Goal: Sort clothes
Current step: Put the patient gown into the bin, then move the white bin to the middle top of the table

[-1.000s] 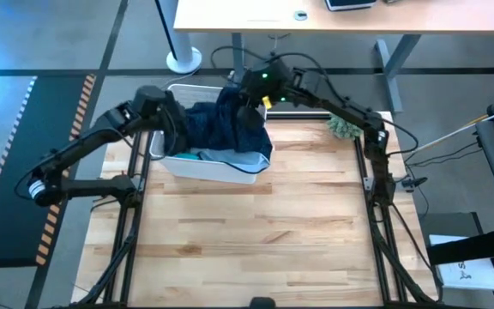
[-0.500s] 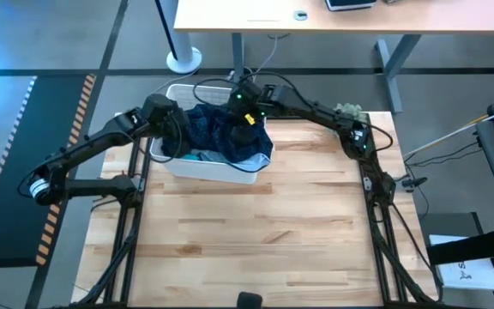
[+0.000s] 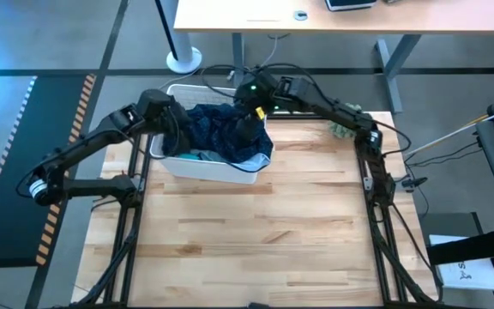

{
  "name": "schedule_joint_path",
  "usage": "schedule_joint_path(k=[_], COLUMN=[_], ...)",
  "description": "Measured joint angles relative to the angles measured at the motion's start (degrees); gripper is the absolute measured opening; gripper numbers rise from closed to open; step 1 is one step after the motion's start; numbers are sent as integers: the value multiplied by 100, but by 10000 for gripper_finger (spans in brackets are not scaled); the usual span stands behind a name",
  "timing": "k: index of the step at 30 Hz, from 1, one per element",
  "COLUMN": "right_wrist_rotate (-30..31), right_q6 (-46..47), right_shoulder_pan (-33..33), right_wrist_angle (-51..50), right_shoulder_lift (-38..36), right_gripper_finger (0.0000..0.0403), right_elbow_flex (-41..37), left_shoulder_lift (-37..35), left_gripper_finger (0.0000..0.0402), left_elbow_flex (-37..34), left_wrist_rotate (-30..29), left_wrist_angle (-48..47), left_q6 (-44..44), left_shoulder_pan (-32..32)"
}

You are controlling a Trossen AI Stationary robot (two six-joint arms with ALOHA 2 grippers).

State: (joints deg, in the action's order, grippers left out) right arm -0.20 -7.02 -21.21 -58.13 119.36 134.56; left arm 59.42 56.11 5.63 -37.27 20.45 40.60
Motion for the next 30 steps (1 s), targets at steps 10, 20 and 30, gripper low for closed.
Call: schedule_joint_path(k=[10,20,30], right_wrist_rotate=[14,-726,77], right_q6=[-447,-471,-15], right_shoulder_pan=[57,68,93], right_wrist_angle=[-565,-2702,-2131], right_shoulder_lift=[-898,-1176,-1987], right_gripper_finger=[273,159,128], right_elbow_flex=[2,-42,-1972], left_shoulder_lift=[-7,-174,-454], left_gripper_finger=[265,264,201], left_elbow_flex=[1126,1964,1544], left_wrist_rotate=[116,446,-1271], left_wrist_angle=[-745,-1576,-1590], left_q6=[-4,-4,-395], left_shoulder_pan=[-11,-17,-15])
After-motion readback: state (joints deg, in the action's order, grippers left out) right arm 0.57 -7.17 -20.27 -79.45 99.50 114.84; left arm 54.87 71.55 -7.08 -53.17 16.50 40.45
